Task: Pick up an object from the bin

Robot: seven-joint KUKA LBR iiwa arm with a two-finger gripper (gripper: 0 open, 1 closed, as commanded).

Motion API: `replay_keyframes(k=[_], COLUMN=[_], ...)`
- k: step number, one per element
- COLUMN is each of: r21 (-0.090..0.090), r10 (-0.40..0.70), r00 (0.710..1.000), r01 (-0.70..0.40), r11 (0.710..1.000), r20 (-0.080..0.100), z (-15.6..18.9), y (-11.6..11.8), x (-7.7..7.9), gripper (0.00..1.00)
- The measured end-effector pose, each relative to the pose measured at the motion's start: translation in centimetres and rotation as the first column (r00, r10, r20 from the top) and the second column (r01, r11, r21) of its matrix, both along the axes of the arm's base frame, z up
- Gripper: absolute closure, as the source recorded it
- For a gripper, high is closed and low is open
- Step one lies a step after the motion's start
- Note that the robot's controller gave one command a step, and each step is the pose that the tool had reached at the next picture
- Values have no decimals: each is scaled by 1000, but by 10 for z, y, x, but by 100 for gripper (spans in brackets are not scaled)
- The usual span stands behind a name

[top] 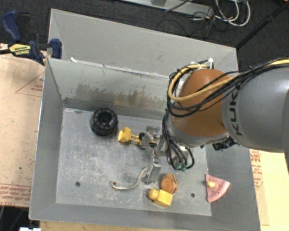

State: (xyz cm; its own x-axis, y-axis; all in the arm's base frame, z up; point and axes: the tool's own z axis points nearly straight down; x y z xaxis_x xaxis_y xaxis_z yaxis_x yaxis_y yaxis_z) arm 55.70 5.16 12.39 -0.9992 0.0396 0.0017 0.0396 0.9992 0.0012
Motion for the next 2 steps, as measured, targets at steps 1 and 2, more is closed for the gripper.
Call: replay_keyframes(k=[1,2], r21=[0,0], r10=[1,8], r00=[1000,1000], r01=[-1,-8], r11=[1000,1000], r20=[2,4], z=[-18,-50], y=[-9,-10], x=[11,19], gripper=[0,0])
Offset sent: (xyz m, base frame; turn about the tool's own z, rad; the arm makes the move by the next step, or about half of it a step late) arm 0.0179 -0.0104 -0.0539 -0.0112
